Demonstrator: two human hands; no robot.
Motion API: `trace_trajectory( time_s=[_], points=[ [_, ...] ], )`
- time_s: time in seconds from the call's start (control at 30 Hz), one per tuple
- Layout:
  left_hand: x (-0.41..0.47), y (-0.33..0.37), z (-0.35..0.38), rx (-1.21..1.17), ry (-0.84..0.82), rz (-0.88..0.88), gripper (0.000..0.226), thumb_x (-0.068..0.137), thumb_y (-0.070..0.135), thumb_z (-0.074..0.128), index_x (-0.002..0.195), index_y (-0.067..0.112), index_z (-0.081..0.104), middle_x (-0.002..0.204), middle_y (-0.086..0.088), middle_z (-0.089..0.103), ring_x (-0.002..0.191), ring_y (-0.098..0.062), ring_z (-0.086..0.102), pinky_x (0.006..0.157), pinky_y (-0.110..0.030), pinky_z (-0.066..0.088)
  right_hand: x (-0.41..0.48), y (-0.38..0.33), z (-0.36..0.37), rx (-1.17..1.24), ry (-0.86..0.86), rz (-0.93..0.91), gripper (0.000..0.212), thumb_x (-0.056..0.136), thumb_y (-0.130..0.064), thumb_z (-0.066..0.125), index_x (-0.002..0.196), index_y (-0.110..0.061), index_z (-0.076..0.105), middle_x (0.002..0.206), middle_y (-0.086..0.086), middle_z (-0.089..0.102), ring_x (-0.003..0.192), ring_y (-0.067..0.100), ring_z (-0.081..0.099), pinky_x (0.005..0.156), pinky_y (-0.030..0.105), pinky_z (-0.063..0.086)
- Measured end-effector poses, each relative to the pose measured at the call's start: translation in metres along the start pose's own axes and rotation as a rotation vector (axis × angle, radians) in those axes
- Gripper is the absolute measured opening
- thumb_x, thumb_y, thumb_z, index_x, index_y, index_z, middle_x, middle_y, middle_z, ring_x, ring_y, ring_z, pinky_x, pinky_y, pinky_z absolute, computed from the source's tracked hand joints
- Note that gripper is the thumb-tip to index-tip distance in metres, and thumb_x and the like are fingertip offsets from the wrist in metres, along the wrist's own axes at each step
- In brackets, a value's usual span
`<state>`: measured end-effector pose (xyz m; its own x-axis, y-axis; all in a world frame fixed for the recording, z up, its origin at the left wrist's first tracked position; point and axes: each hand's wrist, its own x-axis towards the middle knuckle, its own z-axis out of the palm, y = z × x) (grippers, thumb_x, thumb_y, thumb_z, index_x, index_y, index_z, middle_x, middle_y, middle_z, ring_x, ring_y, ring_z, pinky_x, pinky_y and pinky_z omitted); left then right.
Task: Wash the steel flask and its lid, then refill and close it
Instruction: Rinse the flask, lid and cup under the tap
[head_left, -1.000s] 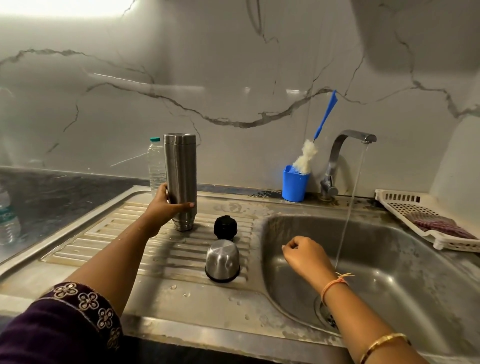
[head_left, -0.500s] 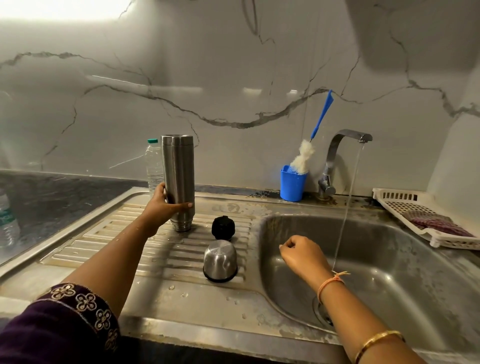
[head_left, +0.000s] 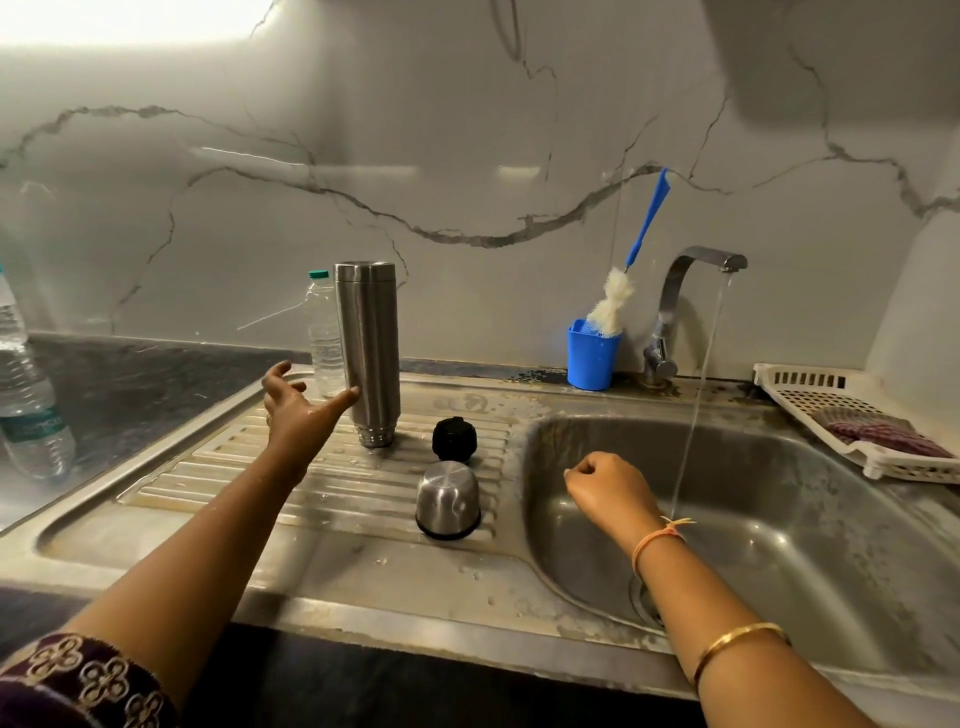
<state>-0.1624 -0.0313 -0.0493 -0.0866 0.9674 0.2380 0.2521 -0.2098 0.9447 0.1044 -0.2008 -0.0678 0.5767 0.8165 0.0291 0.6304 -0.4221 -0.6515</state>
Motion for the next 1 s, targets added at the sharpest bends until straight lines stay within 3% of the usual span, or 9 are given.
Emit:
trace_trajectory(
  time_s=[0.1, 0.2, 0.37, 0.43, 0.63, 0.83, 1.0],
  points=[
    [-0.024, -0.002, -0.003, 0.065, 0.059, -0.01, 0.076, 0.081, 0.03, 0.073, 0.138, 0.02, 0.024, 0.135, -0.018, 0.037, 0.122, -0.032, 0.042, 0.103, -0.046, 0.04, -0.001, 0.002, -0.003, 0.032, -0.011, -0.003, 0.017, 0.092, -0.027, 0.052, 0.081, -0.015, 0.059, 0.093, 0.007, 0.062, 0.089, 0.026, 0.057, 0.074, 0.031, 0.043],
    [-0.047, 0.001, 0.003, 0.145, -0.048, -0.077, 0.064, 0.082, 0.026, 0.072, 0.133, 0.017, 0.034, 0.135, -0.017, 0.039, 0.12, -0.031, 0.045, 0.102, -0.047, 0.042, -0.004, 0.004, -0.007, 0.081, -0.004, 0.0, 0.018, 0.091, -0.024, 0.053, 0.078, -0.013, 0.058, 0.09, 0.009, 0.062, 0.086, 0.027, 0.057, 0.07, 0.029, 0.04],
    [-0.07, 0.021, 0.026, 0.309, -0.244, 0.049, 0.042, 0.085, 0.026, 0.068, 0.122, 0.012, 0.053, 0.117, -0.005, 0.057, 0.098, -0.017, 0.053, 0.081, -0.03, 0.043, -0.011, 0.008, -0.012, 0.118, 0.01, -0.011, 0.018, 0.091, -0.024, 0.053, 0.08, -0.012, 0.059, 0.087, 0.008, 0.061, 0.082, 0.024, 0.055, 0.068, 0.028, 0.039],
    [-0.07, 0.03, 0.039, 0.35, -0.288, 0.051, 0.038, 0.086, 0.028, 0.068, 0.119, 0.015, 0.056, 0.118, -0.006, 0.059, 0.097, -0.017, 0.054, 0.079, -0.029, 0.043, -0.013, 0.009, -0.014, 0.132, 0.017, -0.012, 0.018, 0.091, -0.023, 0.052, 0.078, -0.012, 0.058, 0.086, 0.007, 0.061, 0.08, 0.023, 0.054, 0.065, 0.027, 0.037],
    [-0.054, 0.046, 0.068, 0.371, -0.32, -0.028, 0.049, 0.084, 0.034, 0.069, 0.126, 0.017, 0.051, 0.126, -0.01, 0.054, 0.098, -0.019, 0.051, 0.08, -0.03, 0.043, -0.009, 0.012, -0.012, 0.155, 0.018, 0.004, 0.016, 0.09, -0.022, 0.051, 0.082, -0.011, 0.059, 0.089, 0.008, 0.062, 0.082, 0.024, 0.056, 0.065, 0.027, 0.039],
    [-0.033, 0.049, 0.082, 0.35, -0.515, -0.126, 0.069, 0.077, 0.031, 0.078, 0.136, 0.025, 0.043, 0.135, -0.011, 0.049, 0.121, -0.028, 0.047, 0.091, -0.038, 0.044, -0.002, 0.012, -0.004, 0.122, 0.011, 0.017, 0.014, 0.088, -0.025, 0.052, 0.083, -0.015, 0.06, 0.097, 0.009, 0.064, 0.092, 0.028, 0.059, 0.079, 0.037, 0.049],
    [-0.029, 0.044, 0.087, 0.344, -0.586, -0.169, 0.058, 0.072, 0.029, 0.08, 0.124, 0.019, 0.054, 0.12, -0.008, 0.054, 0.107, -0.023, 0.053, 0.081, -0.03, 0.052, 0.002, 0.01, 0.0, 0.102, 0.012, 0.031, 0.013, 0.086, -0.027, 0.052, 0.078, -0.019, 0.057, 0.096, 0.008, 0.064, 0.094, 0.029, 0.058, 0.089, 0.049, 0.048]
  ],
)
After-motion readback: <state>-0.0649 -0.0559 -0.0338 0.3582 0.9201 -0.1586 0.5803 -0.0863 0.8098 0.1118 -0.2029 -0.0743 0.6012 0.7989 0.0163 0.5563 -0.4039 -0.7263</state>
